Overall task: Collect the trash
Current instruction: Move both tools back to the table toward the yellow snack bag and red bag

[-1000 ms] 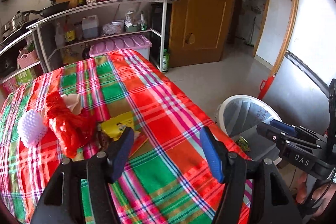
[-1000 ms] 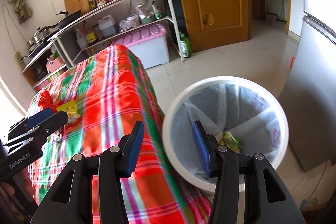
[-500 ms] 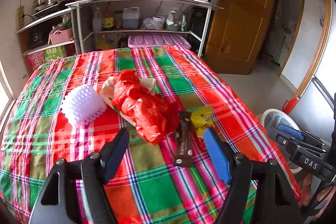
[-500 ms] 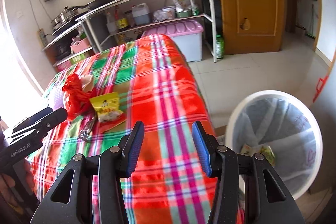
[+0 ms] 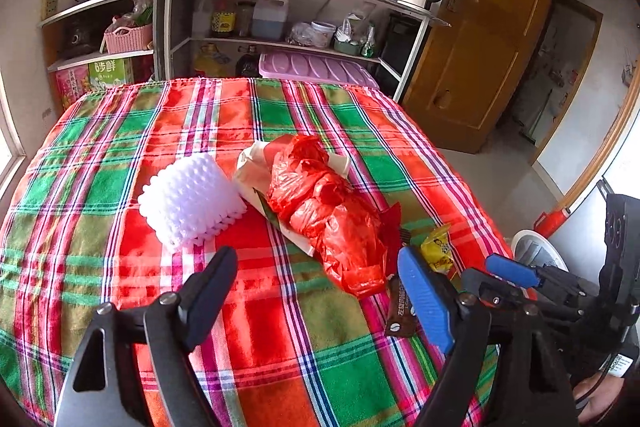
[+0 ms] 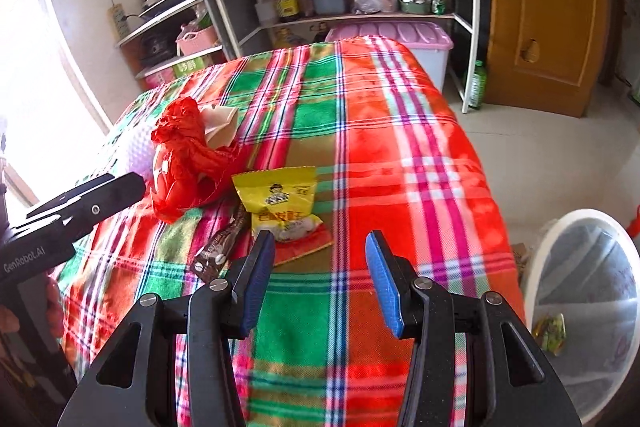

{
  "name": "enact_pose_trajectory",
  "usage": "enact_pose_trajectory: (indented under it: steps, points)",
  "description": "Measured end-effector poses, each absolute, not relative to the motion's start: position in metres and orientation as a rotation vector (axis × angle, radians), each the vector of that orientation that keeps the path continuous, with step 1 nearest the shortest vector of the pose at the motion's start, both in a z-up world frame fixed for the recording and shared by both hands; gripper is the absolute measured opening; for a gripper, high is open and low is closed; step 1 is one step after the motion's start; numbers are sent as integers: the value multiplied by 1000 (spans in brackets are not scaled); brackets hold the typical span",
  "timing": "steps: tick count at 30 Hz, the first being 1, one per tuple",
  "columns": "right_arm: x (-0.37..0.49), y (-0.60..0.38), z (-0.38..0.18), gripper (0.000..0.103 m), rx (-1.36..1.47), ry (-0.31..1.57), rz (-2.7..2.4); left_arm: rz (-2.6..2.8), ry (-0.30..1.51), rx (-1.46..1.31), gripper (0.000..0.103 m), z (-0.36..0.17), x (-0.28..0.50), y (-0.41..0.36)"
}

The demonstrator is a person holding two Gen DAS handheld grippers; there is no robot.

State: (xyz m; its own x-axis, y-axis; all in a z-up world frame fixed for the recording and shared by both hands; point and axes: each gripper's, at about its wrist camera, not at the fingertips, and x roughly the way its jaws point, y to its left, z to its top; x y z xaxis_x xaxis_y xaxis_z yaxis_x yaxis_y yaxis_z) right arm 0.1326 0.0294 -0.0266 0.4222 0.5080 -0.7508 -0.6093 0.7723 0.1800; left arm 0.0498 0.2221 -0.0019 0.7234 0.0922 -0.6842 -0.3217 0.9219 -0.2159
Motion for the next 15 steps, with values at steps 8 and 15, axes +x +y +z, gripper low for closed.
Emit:
enact_pose_trajectory:
  steps: [8,15]
  points:
    - [146,50,-29,54,-141,910,721,237,736,-341,84,-2,72,230]
    - [152,68,-36,54,-183,930,721,254,775,-339,84,-14,86,230]
